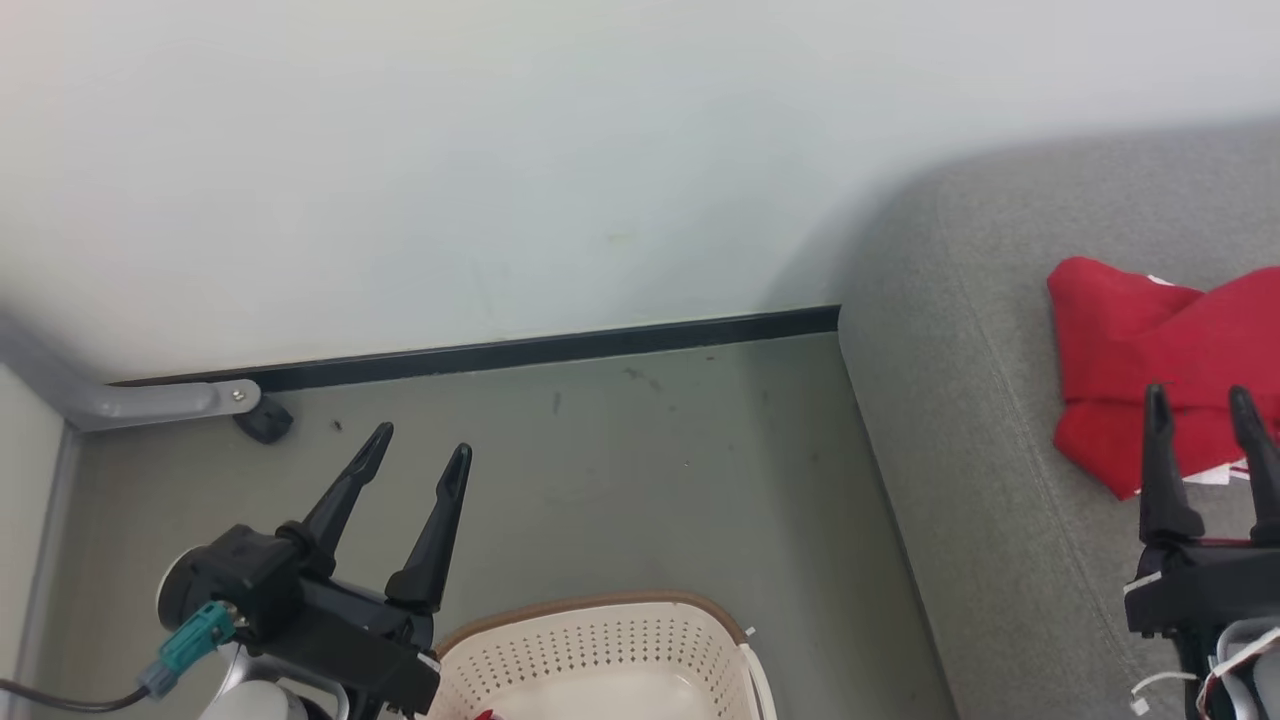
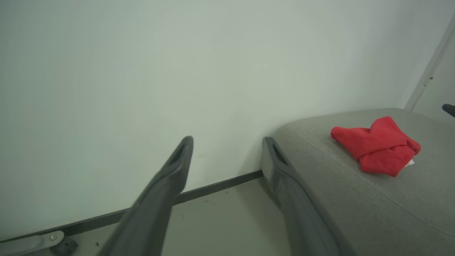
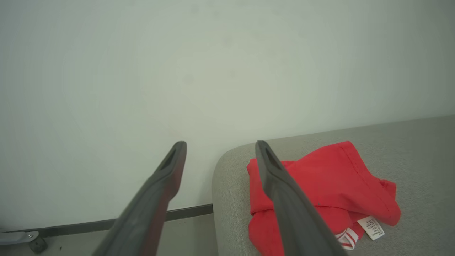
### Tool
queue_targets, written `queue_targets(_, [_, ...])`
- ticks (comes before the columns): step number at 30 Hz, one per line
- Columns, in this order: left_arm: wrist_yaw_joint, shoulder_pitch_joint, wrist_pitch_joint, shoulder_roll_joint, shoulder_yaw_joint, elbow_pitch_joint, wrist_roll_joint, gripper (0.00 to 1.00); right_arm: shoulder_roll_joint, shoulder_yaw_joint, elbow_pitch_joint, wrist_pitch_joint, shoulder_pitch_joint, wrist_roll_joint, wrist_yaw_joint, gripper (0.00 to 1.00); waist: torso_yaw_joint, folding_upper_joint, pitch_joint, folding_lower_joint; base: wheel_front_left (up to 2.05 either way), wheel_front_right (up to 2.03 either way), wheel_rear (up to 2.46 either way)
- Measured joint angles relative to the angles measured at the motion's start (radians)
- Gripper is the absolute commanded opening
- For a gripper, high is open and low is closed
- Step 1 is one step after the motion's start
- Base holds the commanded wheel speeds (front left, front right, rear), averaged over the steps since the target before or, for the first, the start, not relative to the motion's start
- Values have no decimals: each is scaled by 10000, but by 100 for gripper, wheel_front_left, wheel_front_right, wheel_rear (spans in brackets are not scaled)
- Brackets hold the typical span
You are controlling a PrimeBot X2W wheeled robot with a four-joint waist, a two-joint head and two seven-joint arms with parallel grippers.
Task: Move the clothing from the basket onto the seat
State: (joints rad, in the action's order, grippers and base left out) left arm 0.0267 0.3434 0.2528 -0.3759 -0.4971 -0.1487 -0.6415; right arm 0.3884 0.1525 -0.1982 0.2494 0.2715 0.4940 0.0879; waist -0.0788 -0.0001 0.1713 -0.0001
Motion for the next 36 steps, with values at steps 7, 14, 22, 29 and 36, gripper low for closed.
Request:
queue_targets(7, [-102, -513, 0, 224, 194, -337, -12, 100, -334, 159, 420, 2, -820, 188, -207, 100, 614, 0, -503, 0, 0, 0, 0])
queue_targets(14, [-337, -1271, 0, 290, 589, -399, -15, 100, -698, 238, 903, 31, -1380, 245, -353, 100, 1156, 0, -954, 0, 0, 0, 0])
queue_targets(22, [-552, -1980, 0, 238, 1129, -247, -13, 100, -1174, 397, 968, 42, -1827, 194, -399, 100, 1500, 1, -1212, 0, 0, 0, 0])
queue_targets(29, [-560, -2103, 0, 261, 1407, -127, 19, 100, -1471, 593, 872, 42, -2002, 157, -667, 100, 1510, 1, -1107, 1, 0, 0, 0])
queue_targets(36, [-608, -2103, 0, 324, 1641, -157, 199, 100, -1647, 629, 704, 44, -2004, 54, -709, 100, 1482, 1, -1009, 1, 0, 0, 0])
